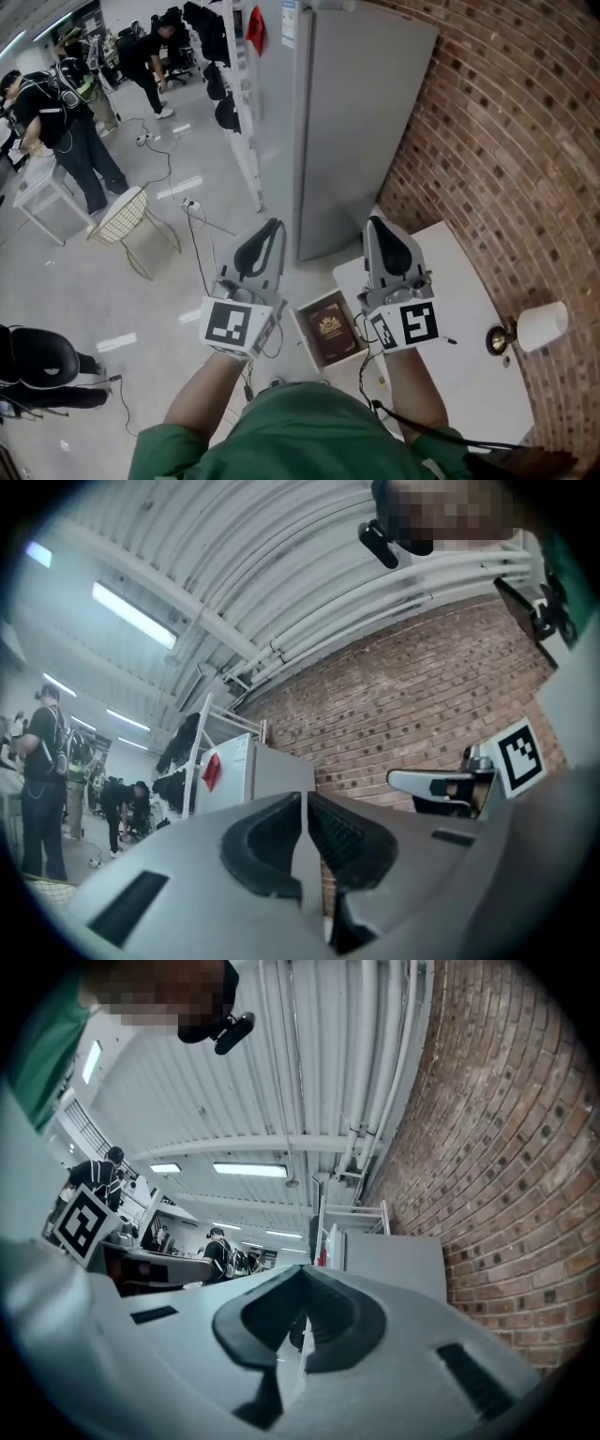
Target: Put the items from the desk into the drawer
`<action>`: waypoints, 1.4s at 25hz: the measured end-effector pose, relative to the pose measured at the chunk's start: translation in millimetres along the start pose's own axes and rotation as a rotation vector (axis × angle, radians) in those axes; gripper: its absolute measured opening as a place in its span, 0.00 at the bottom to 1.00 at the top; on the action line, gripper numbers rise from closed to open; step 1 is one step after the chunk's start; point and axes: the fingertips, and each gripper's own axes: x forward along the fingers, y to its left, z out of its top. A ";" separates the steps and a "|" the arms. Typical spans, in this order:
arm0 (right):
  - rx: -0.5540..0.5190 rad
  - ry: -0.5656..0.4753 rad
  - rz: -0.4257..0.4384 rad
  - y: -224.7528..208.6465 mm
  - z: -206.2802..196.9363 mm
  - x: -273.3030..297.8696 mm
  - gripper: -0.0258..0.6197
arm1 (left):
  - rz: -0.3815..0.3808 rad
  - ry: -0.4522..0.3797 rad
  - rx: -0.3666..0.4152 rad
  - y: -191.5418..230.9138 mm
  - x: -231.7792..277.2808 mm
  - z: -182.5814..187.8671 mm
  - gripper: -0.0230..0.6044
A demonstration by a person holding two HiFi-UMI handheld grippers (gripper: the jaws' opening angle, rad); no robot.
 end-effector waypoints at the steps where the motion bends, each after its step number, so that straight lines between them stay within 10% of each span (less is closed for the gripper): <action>1: -0.004 -0.001 -0.006 0.3 1.6 -3.5 0.04 | -0.004 -0.006 -0.001 -0.4 -2.5 2.6 0.07; 7: -0.142 0.057 -0.023 5.7 -8.7 -13.3 0.04 | -0.072 0.008 0.019 -12.8 -7.9 -6.3 0.06; 35: -0.041 0.103 0.046 25.4 -31.5 -11.7 0.04 | -0.078 0.043 0.033 -14.6 -7.6 -22.1 0.06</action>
